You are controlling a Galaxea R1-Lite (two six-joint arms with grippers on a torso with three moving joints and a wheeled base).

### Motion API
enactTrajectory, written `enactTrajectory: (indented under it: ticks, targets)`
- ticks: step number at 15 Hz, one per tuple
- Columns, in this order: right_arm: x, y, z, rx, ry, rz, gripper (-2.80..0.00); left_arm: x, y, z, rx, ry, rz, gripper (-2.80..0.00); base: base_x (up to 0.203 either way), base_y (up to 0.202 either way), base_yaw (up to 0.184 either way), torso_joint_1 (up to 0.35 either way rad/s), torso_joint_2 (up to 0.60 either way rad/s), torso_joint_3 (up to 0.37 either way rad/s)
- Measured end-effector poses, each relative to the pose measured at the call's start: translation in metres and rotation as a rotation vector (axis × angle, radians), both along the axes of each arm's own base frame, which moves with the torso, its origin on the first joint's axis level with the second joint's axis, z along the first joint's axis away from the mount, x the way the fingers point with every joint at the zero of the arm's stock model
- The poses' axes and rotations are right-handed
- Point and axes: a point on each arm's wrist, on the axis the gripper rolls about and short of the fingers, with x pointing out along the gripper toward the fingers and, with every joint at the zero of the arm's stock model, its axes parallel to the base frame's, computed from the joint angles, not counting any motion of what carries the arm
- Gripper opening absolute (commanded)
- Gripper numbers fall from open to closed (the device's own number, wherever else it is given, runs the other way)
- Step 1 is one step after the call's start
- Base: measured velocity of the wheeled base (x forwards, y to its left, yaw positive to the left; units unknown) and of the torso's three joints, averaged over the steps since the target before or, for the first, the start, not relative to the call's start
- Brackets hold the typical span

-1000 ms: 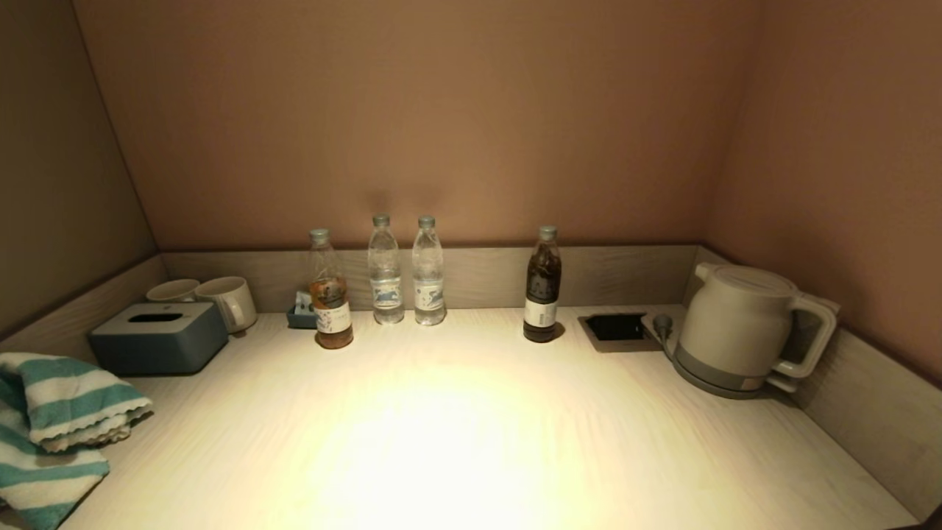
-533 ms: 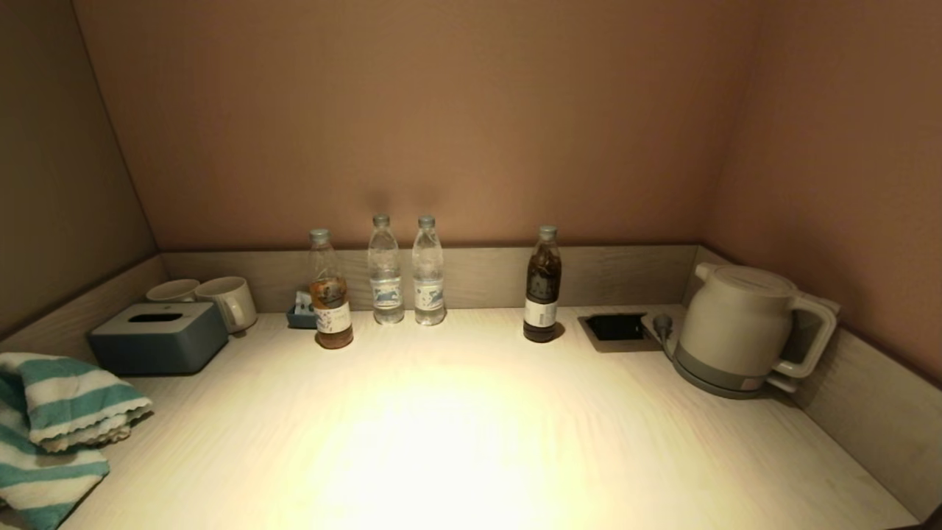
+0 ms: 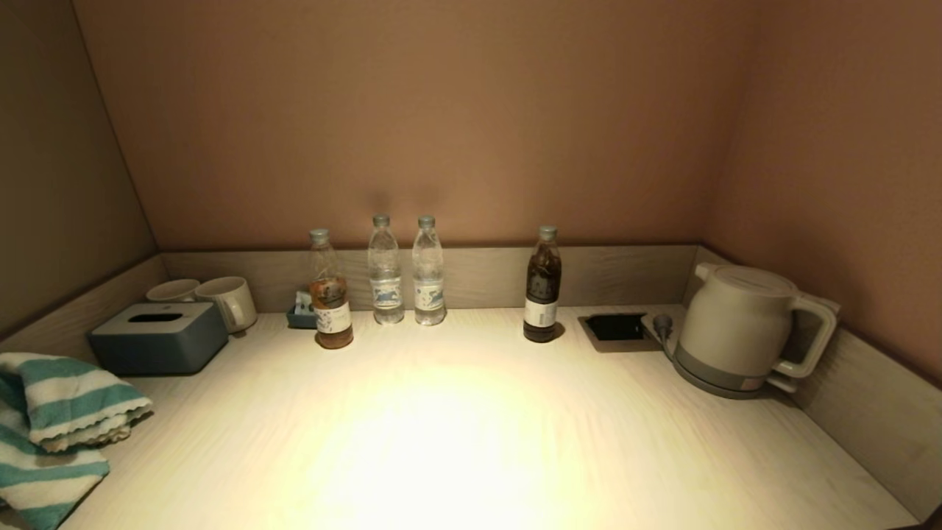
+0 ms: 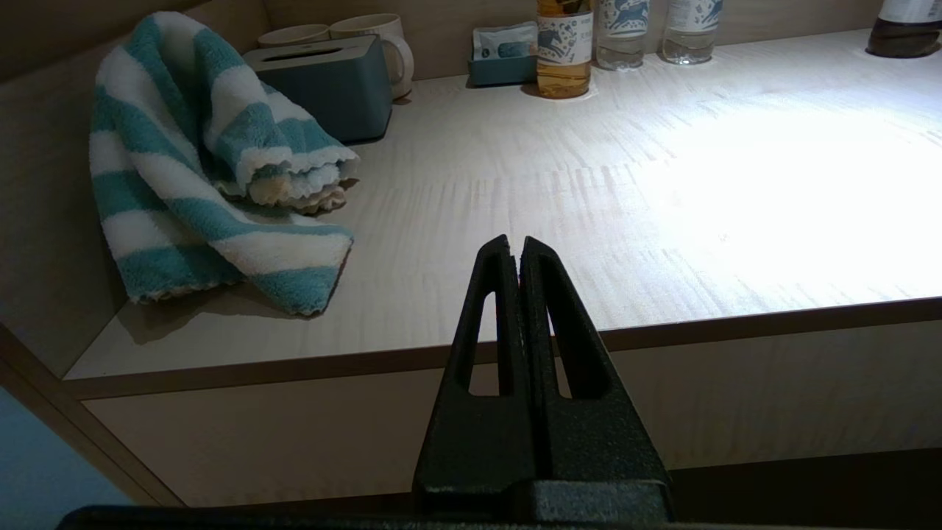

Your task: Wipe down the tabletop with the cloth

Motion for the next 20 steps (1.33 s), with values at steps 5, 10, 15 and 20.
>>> enactTrajectory:
  ticks: [5,10,15,20]
  targets:
    - [0.0,0.0,0.0,0.0,0.0,0.0,-2.8,0.0,0.0,0.0,-0.002,0.0,0.002,-2.8,0.0,0.0,0.0,0.0,0.0,0.0]
    - [0.0,0.0,0.0,0.0,0.0,-0.001,-2.8,0.0,0.0,0.0,-0.004,0.0,0.001,-2.8,0.0,0.0,0.0,0.0,0.0,0.0]
    - [0.0,0.0,0.0,0.001,0.0,0.0,-2.8,0.0,0.0,-0.0001,-0.003,0.0,0.001,-2.8,0.0,0.0,0.0,0.0,0.0,0.0]
    - [0.0001,0.0,0.0,0.002,0.001,0.0,-2.8,0.0,0.0,-0.0001,-0.003,0.0,0.001,-2.8,0.0,0.0,0.0,0.0,0.0,0.0]
